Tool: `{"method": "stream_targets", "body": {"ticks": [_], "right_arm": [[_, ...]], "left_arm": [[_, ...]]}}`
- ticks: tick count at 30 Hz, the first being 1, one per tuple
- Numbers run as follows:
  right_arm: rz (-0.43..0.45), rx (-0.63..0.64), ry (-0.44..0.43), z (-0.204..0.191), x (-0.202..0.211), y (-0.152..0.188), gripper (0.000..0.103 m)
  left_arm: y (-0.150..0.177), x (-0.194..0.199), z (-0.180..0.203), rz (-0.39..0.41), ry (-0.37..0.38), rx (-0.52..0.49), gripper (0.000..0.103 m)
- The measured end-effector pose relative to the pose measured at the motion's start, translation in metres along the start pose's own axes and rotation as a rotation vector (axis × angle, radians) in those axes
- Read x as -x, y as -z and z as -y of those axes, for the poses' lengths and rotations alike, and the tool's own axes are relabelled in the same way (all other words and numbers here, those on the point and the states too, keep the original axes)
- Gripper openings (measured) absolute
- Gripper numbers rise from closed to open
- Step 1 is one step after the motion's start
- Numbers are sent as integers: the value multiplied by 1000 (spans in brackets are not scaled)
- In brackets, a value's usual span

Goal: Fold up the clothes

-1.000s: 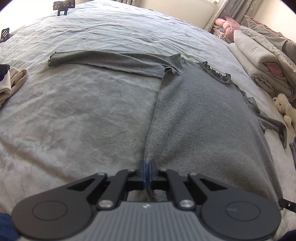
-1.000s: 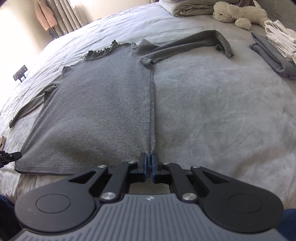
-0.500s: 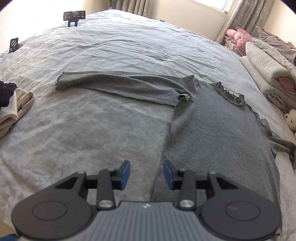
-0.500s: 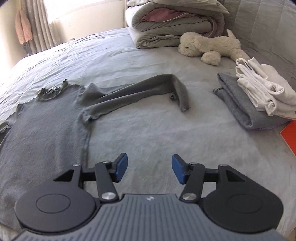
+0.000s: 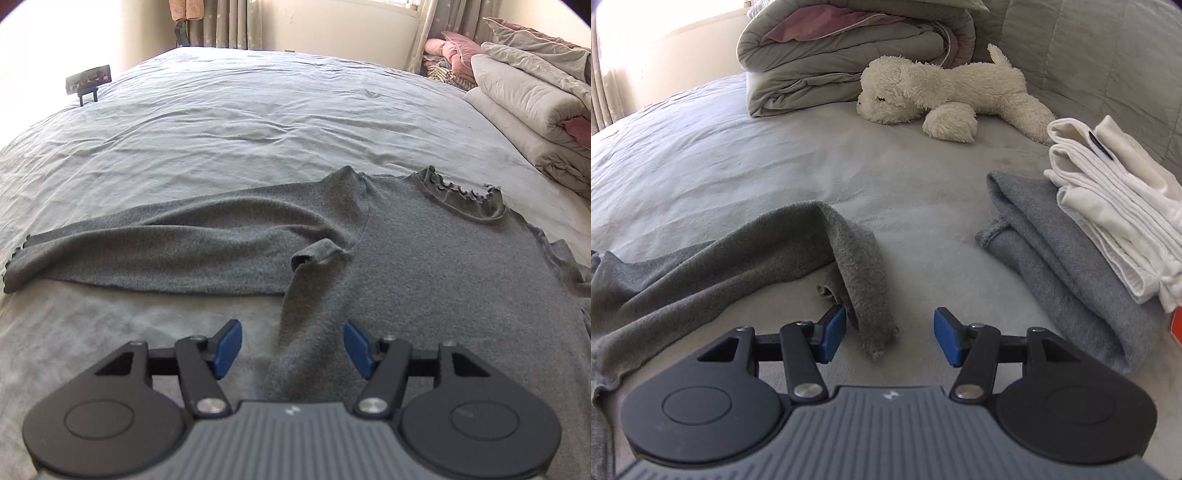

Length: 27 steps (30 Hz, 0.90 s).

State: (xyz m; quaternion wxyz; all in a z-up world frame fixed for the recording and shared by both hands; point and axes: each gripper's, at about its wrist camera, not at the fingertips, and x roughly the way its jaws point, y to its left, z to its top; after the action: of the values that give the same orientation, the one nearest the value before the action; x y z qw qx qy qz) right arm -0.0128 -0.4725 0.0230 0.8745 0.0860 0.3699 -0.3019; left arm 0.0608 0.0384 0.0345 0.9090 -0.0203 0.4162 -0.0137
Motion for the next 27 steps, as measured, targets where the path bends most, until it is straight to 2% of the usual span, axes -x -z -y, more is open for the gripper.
{"method": "stream_targets", "body": {"ticks": [1, 2, 3, 4, 5, 11, 15, 18, 21, 27], "right_arm": [[7, 27, 9, -3, -2, 0, 57], [17, 54, 17, -7, -3, -2, 50], [24, 75, 22, -10, -3, -4, 38], [28, 81, 22, -11, -1, -7, 13], [39, 75, 19, -11, 2, -10, 9], [186, 37, -65, -2, 54, -36, 9], [220, -18, -120, 14, 78, -57, 9], [190, -46, -105, 22, 64, -65, 8], [117, -90, -86, 32, 39, -65, 8], [96, -151, -107, 45, 45, -65, 9]], "left_arm": [[0, -5, -3, -6, -3, 7, 68], [0, -8, -4, -9, 0, 9, 70], [-2, -8, -5, -7, 1, 4, 71], [-3, -7, -5, 1, -1, -4, 71], [-4, -6, -5, 8, -5, -2, 71], [-5, -3, -13, -10, 7, 45, 71], [-6, 2, -14, -3, 31, 58, 71], [-6, 1, -13, -4, 33, 54, 71], [-6, -1, -12, -8, 34, 54, 71], [-5, -2, -11, -14, 38, 51, 71]]}}
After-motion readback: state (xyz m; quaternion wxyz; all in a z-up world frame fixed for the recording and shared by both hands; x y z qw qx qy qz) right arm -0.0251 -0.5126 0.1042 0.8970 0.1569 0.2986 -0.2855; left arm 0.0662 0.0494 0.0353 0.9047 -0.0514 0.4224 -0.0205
